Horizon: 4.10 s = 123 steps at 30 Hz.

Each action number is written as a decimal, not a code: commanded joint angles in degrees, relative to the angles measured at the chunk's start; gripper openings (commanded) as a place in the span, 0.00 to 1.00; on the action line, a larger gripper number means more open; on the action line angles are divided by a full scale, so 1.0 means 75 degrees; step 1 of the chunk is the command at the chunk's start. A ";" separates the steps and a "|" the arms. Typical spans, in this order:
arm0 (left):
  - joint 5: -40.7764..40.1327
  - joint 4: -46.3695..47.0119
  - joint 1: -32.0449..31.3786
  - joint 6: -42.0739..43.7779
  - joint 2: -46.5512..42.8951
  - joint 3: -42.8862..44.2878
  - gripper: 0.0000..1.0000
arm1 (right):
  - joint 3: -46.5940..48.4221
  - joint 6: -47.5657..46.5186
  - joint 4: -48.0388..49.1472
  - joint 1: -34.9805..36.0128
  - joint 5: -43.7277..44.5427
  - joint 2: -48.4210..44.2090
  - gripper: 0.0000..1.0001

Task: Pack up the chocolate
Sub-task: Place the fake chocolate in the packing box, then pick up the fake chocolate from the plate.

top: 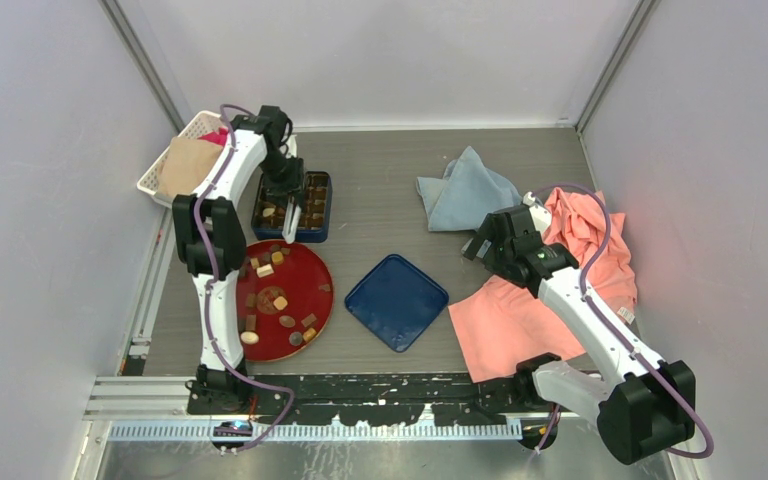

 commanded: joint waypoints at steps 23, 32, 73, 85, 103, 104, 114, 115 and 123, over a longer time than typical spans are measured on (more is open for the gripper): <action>-0.0977 -0.0448 -0.0087 -0.0059 -0.4226 -0.3088 0.00 | 0.0018 -0.0186 -0.0025 0.0028 0.0161 -0.0089 0.95; -0.0261 -0.0715 -0.0176 -0.1055 -0.7020 -0.6508 0.00 | 0.0372 -0.0282 -0.0033 0.0031 0.0184 -0.0149 0.95; -0.1894 0.0070 -0.1536 -0.2256 -0.5964 -0.7050 0.28 | -0.0001 -0.0227 0.0223 0.0022 -0.0149 -0.0386 0.96; -0.2284 0.0800 -0.2149 -0.3239 -0.5700 -0.7428 0.36 | 0.0228 -0.0231 0.0113 0.0030 -0.0077 -0.0226 0.96; -0.1940 0.1669 -0.2035 -0.3442 -0.5129 -0.7980 0.43 | 0.0415 -0.0200 0.0127 0.0024 -0.0077 0.0055 0.96; -0.1888 0.1725 -0.1969 -0.3451 -0.5098 -0.7974 0.43 | 0.0415 -0.0200 0.0137 0.0024 -0.0077 0.0072 0.96; -0.1719 0.1820 -0.1572 -0.3422 -0.4954 -0.7771 0.43 | 0.0479 -0.0249 0.0130 0.0031 -0.0013 0.0171 0.96; -0.1674 0.1852 -0.1547 -0.3413 -0.4940 -0.7772 0.43 | 0.0489 -0.0241 0.0138 0.0020 -0.0017 0.0183 0.96; -0.1653 0.1924 -0.1211 -0.3226 -0.4754 -0.7660 0.43 | 0.0545 -0.0246 0.0151 0.0032 -0.0067 0.0287 0.96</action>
